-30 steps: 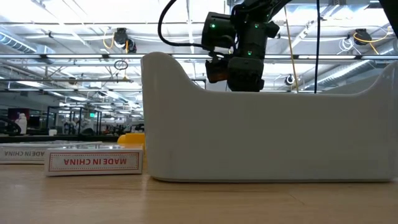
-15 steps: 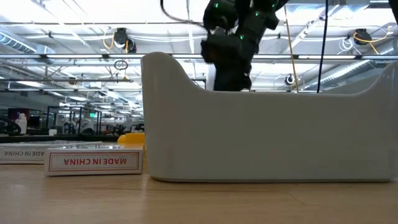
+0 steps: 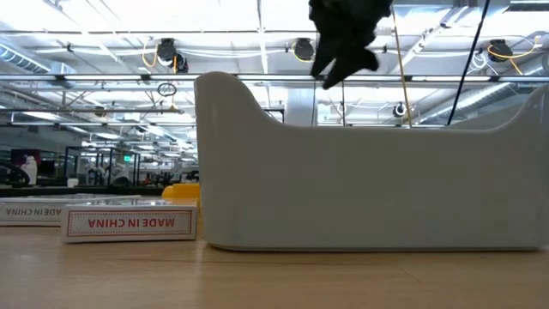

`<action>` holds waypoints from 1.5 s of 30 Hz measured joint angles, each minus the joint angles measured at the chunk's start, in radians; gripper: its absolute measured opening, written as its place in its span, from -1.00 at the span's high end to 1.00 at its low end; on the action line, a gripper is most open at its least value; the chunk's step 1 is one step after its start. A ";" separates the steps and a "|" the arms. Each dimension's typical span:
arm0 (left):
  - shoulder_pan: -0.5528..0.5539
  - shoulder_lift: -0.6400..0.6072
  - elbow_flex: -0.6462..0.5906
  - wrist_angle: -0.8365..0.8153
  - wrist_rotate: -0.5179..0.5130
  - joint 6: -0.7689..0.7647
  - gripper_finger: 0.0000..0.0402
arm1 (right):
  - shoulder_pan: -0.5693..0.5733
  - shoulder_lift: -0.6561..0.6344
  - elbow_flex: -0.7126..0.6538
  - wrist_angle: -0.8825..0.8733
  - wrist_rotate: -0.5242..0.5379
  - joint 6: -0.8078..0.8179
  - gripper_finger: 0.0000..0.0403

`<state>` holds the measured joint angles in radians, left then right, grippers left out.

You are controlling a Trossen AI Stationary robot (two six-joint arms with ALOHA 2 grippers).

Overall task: Pick & Place Toys
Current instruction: Put the right yellow game piece into the top gray bin

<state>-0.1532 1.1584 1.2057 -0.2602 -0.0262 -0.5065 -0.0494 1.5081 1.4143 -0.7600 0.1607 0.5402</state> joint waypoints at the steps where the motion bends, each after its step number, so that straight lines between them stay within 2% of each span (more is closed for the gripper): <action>1: 0.000 0.000 0.000 -0.001 0.000 0.000 -0.73 | 0.015 -0.012 0.000 -0.052 0.022 0.023 0.01; 5: 0.000 0.000 0.000 -0.011 0.000 0.009 -0.73 | 0.081 -0.024 0.000 -0.224 0.076 0.156 0.01; 10: 0.000 0.000 0.000 -0.088 -0.001 0.002 -0.73 | 0.163 -0.021 -0.001 -0.356 0.079 0.358 0.01; 19: -0.024 0.000 0.000 -0.146 -0.018 -0.030 -0.73 | 0.254 -0.020 -0.122 -0.332 0.074 0.715 0.01; 25: -0.046 0.000 0.000 -0.145 -0.051 -0.027 -0.73 | 0.268 -0.020 -0.260 -0.153 0.021 0.799 0.01; 32: -0.053 0.000 0.000 -0.144 -0.054 -0.028 -0.73 | 0.264 -0.020 -0.396 -0.038 0.018 0.874 0.01; 45: -0.051 0.000 0.000 -0.145 -0.061 -0.022 -0.73 | 0.248 -0.020 -0.458 0.077 0.020 0.882 0.01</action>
<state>-0.2043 1.1584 1.2058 -0.4050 -0.0871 -0.5289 0.1981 1.4882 0.9567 -0.6830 0.1802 1.4225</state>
